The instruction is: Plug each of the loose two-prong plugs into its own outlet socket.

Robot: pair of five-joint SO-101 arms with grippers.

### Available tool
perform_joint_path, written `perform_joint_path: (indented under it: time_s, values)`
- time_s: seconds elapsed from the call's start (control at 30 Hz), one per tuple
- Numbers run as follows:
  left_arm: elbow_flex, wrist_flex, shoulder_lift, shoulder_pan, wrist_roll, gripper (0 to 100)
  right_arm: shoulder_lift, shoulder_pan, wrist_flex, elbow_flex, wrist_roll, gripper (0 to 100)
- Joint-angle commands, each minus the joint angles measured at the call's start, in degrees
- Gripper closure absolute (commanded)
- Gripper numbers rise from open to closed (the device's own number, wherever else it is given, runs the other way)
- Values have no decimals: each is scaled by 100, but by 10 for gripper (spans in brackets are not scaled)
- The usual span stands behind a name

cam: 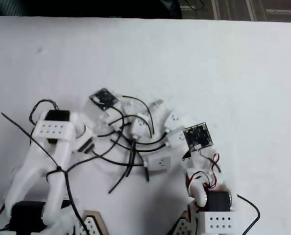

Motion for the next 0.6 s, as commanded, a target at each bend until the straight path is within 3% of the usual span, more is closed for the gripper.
perform_joint_path:
  time_s: [0.0,0.37,0.57]
  values:
    - [-97,-281,-40,-382,527,718,-57,75,40,53,70,981]
    - [-527,-264,-40,-892,360,718,-57,75,40,53,79,981]
    - [-475,325,-303,-725,97,718,-57,75,40,53,79,981]
